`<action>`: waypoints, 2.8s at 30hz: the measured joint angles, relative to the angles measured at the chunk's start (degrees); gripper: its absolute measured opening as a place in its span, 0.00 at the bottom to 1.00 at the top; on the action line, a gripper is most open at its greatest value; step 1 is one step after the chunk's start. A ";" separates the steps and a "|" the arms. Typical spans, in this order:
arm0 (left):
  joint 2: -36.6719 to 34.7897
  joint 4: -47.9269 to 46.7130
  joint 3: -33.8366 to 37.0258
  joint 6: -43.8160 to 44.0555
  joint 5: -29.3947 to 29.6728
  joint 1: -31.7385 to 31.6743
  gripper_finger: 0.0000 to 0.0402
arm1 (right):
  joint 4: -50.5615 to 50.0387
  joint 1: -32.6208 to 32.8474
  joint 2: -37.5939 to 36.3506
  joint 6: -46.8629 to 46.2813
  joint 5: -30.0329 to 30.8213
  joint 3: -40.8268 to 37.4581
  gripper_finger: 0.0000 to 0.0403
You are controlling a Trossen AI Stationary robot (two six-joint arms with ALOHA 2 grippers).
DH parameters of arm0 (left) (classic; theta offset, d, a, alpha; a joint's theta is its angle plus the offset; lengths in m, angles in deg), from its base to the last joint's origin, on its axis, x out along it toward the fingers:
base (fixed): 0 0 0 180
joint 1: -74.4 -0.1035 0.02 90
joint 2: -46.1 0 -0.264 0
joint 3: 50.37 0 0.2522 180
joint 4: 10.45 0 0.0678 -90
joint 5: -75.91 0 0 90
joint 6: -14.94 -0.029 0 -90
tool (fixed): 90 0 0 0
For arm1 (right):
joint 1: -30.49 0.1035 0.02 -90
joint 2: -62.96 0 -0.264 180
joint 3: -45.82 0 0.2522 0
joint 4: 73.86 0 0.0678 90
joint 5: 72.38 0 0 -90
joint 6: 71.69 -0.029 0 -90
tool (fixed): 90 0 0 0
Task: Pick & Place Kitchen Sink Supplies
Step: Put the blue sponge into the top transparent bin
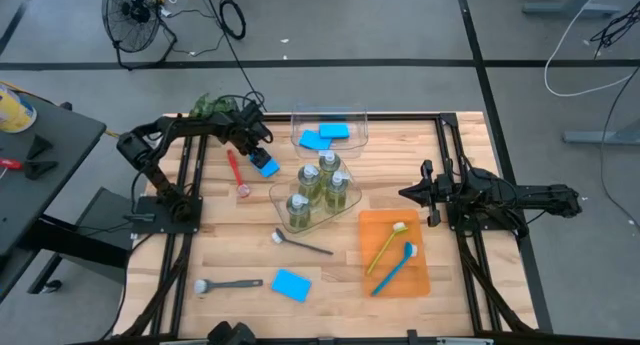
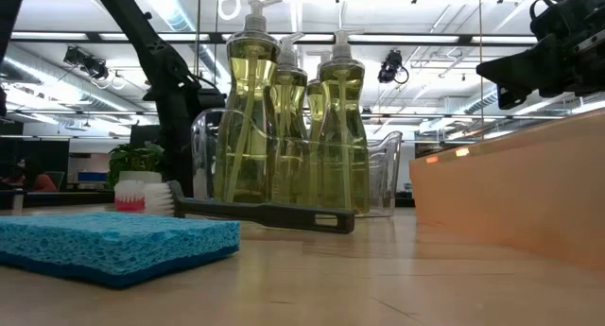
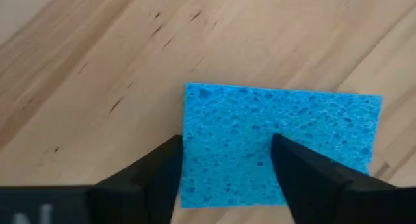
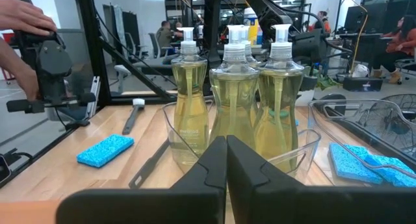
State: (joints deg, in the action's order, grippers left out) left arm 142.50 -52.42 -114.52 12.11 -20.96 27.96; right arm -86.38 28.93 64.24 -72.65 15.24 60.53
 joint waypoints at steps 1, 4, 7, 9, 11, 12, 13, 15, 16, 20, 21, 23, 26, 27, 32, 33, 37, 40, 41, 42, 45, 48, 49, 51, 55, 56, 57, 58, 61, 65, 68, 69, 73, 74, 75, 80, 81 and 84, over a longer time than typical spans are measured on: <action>0.00 0.02 0.00 -0.36 -0.22 -0.02 0.54 | 0.00 0.00 0.00 -0.02 -0.02 0.00 0.02; 0.00 -0.03 0.01 -0.85 -0.46 0.00 0.43 | 0.00 0.00 -0.01 0.00 0.00 0.00 0.02; 0.00 0.00 0.00 -0.87 -0.48 0.00 0.32 | 0.00 0.00 0.00 -0.01 -0.01 0.00 0.02; 0.00 0.00 0.02 -0.88 -0.46 0.00 0.25 | 0.00 0.00 -0.02 0.00 -0.02 0.00 0.02; 0.00 0.00 0.01 -1.11 -0.46 0.00 0.19 | 0.00 0.00 0.00 -0.01 0.00 0.00 0.02; 0.00 0.00 0.02 -1.30 -0.46 0.00 0.16 | 0.00 0.00 0.00 0.00 -0.01 0.00 0.02; 0.00 0.00 0.02 -1.33 -0.46 0.00 0.14 | 0.00 0.00 0.00 0.00 -0.01 0.00 0.02; 0.00 0.01 0.02 -1.41 -0.46 0.00 0.08 | 0.00 0.00 0.00 -0.01 -0.01 0.00 0.02; 0.00 0.02 0.02 -1.51 -0.47 0.00 0.06 | 0.00 0.00 0.00 -0.02 0.00 0.00 0.02; 0.00 -0.04 0.02 -1.53 -0.48 0.00 0.01 | 0.00 0.00 0.00 -0.02 0.00 0.00 0.02; 0.00 -0.07 0.02 -1.53 -0.48 0.00 0.02 | 0.00 0.00 -0.01 -0.02 -0.01 0.00 0.02; 0.00 -0.41 0.02 -1.53 -0.52 0.00 0.01 | 0.00 0.00 0.00 -0.02 0.00 0.00 0.02; -0.73 -2.61 -0.31 -1.51 -0.70 0.00 0.01 | 0.00 0.00 -0.01 0.00 0.00 0.00 0.02; -1.21 -3.18 -0.63 -1.68 -0.70 0.02 0.01 | 0.00 0.00 0.00 0.00 0.00 0.00 0.02; -4.31 -5.42 -1.98 -2.33 -0.70 0.02 0.00 | 0.00 0.00 0.00 -0.01 -0.01 0.00 0.02; -4.97 -5.83 -2.31 -2.32 -0.70 0.02 0.00 | 0.00 0.00 0.00 -0.02 0.00 0.00 0.02; -7.49 -7.79 -3.99 -2.33 -0.60 0.02 0.00 | 0.00 0.00 0.00 -0.02 -0.02 0.00 0.02; -9.47 -10.13 -5.97 -2.36 -0.10 0.02 0.00 | 0.00 0.00 0.00 -0.02 0.00 0.00 0.02; -10.27 -10.68 -6.69 -2.38 0.16 0.02 0.00 | 0.00 0.00 0.00 0.00 -0.02 0.00 0.02; -11.04 -11.41 -7.41 -2.38 0.34 0.01 0.00 | 0.00 0.00 0.00 -0.02 0.00 0.00 0.02; -12.82 -12.38 -10.23 -2.38 0.57 0.00 0.00 | 0.00 0.00 0.00 -0.02 0.00 0.00 0.02; -14.29 -12.34 -13.83 -2.38 0.58 0.07 0.00 | 0.00 0.00 -0.01 0.00 -0.01 0.00 0.02; -14.51 -12.43 -15.08 -2.38 0.57 0.07 0.00 | 0.00 0.00 0.00 -0.02 0.01 0.00 0.02; -14.62 -12.06 -18.17 -2.52 0.57 0.27 0.00 | 0.00 0.00 0.00 0.00 -0.02 0.00 0.02; -14.69 -8.76 -23.00 -4.31 -0.32 0.99 0.00 | 0.00 0.00 0.00 -0.01 0.00 0.00 0.02; -14.69 -7.10 -23.79 -4.33 -0.84 1.18 0.00 | 0.00 0.00 0.00 -0.02 0.00 0.00 0.02; -14.69 -5.07 -24.44 -4.37 -1.22 1.44 0.00 | 0.00 0.00 0.00 -0.02 0.00 0.00 0.02; -14.69 -3.26 -24.86 -4.46 -1.77 1.71 0.00 | 0.00 0.00 0.00 -0.02 0.00 0.00 0.02; -14.68 3.34 -25.38 -4.51 -3.50 2.16 0.00 | 0.00 0.00 -0.02 0.00 0.00 0.00 0.02; -13.56 9.74 -25.42 -5.08 -5.48 2.69 0.00 | 0.00 0.00 0.00 -0.02 0.00 0.00 0.02; -11.41 11.33 -25.42 -5.43 -6.47 2.71 0.00 | 0.00 0.00 0.00 0.00 0.00 0.00 0.02; -10.46 11.65 -25.40 -5.91 -6.82 2.71 0.00 | 0.00 0.00 0.00 -0.02 0.00 0.00 0.02; -6.49 14.37 -25.38 -10.04 -9.62 2.69 0.00 | 0.00 0.00 0.00 0.00 0.00 0.00 0.02; -5.60 15.06 -25.38 -10.66 -9.82 2.69 0.00 | 0.00 0.00 0.00 -0.01 0.00 0.00 0.02; -4.78 15.57 -25.38 -11.23 -9.84 2.69 0.00 | 0.00 0.00 0.00 0.00 0.00 0.00 0.02; -0.68 17.61 -25.38 -14.69 -9.89 2.55 0.00 | 0.00 0.00 0.00 -0.02 0.00 0.00 0.02; 0.06 17.75 -25.38 -15.53 -9.90 2.52 0.00 | 0.00 0.00 0.00 0.00 0.00 0.00 0.02; 2.25 17.73 -25.38 -17.01 -9.90 2.49 0.00 | 0.00 0.00 0.00 0.00 0.00 0.00 0.02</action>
State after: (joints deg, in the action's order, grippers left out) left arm 144.75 -34.69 -139.90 -4.91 -30.87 30.46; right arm -86.38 28.93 64.24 -72.64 15.24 60.53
